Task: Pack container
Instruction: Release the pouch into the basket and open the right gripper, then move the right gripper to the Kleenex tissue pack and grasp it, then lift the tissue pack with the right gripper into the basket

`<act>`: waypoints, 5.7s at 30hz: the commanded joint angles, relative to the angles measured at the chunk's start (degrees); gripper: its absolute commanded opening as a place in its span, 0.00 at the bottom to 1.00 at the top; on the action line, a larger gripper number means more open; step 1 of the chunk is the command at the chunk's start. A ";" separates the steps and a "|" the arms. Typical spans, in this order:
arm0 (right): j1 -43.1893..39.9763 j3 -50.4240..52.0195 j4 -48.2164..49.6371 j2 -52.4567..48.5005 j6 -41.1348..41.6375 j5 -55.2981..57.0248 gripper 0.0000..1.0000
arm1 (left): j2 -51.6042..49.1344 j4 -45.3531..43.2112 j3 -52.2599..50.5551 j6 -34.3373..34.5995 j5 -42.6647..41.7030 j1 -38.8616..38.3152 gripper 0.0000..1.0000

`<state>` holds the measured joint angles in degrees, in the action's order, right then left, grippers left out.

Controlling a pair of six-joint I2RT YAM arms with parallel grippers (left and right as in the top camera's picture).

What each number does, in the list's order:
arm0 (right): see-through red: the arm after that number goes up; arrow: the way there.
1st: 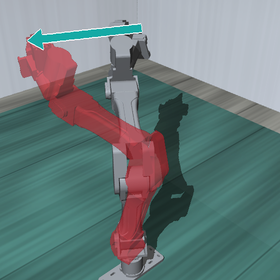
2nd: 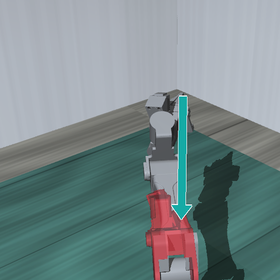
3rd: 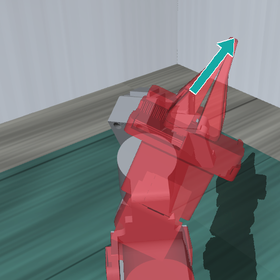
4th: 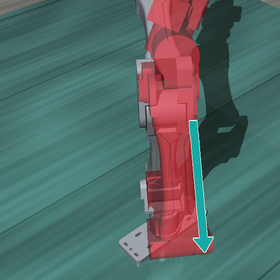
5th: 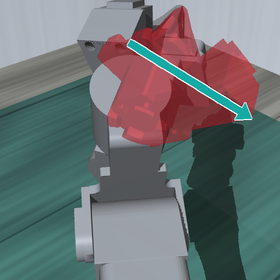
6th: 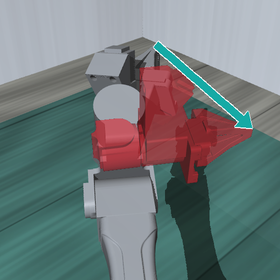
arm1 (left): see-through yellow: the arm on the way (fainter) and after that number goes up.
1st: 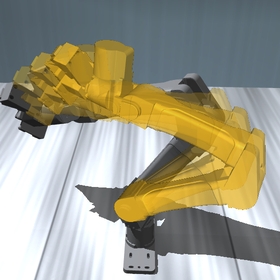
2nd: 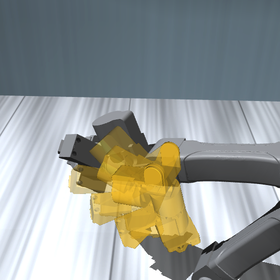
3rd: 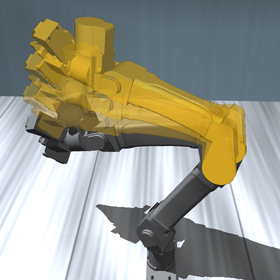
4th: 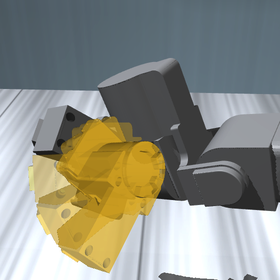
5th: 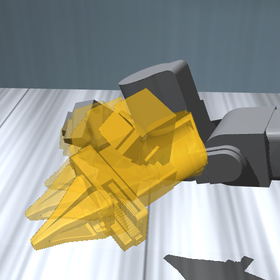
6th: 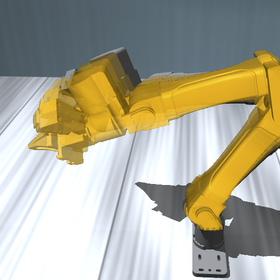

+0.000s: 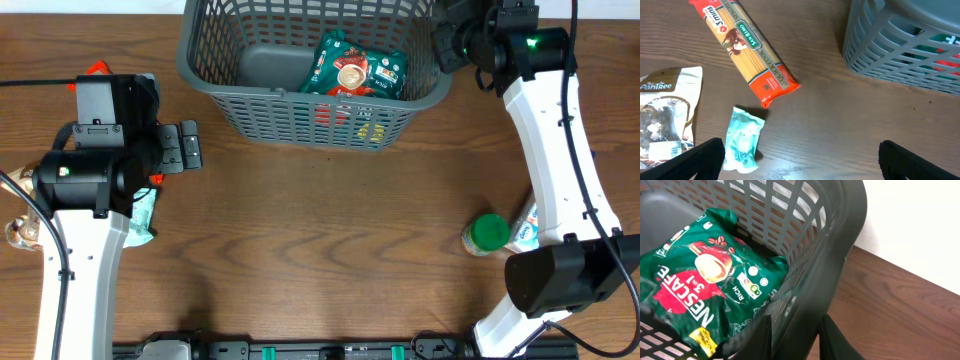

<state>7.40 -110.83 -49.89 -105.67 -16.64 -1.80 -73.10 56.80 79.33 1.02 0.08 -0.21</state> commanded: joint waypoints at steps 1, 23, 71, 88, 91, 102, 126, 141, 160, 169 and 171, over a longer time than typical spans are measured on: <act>-1.97 -0.74 -0.52 0.79 1.46 5.55 0.13 | -0.33 0.20 0.72 -1.01 0.61 0.26 0.99; -1.73 -0.79 0.48 1.33 1.40 4.74 0.45 | -0.33 0.17 0.72 -1.01 0.61 0.26 0.99; -49.07 37.68 -16.85 20.44 21.88 -6.40 0.99 | -0.33 0.20 0.72 -0.98 0.61 0.26 0.99; -46.10 39.63 -1.29 0.33 17.66 -6.64 0.99 | -0.33 0.42 0.72 -0.96 0.59 0.24 0.99; -44.52 39.65 1.11 -0.72 17.66 -6.60 0.99 | -0.33 0.44 0.72 -0.96 0.59 0.24 0.99; -39.41 40.59 9.92 -0.85 17.64 -6.43 0.99 | -0.33 0.42 0.72 -0.98 0.59 0.26 0.99; -39.34 48.28 15.06 -0.85 17.88 -1.03 0.39 | -0.33 0.48 0.72 -0.98 0.61 0.26 0.99; -36.41 33.07 4.26 8.17 19.71 -4.44 0.01 | -0.33 0.68 0.72 -1.01 0.61 0.26 0.99; -11.06 -29.40 -23.39 3.41 5.64 -11.93 0.01 | -0.33 0.61 0.72 -1.01 0.61 0.26 0.99; 6.23 -30.47 -10.88 -0.50 -14.93 -9.51 0.01 | -0.33 0.85 0.72 -0.98 0.61 0.26 0.99; 9.03 -30.47 -8.68 -1.68 -18.12 -8.96 0.01 | -0.33 0.83 0.72 -0.98 0.61 0.26 0.98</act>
<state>13.19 -140.09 -60.55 -106.69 -25.71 -11.75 -73.10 57.25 79.33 1.02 0.25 -0.21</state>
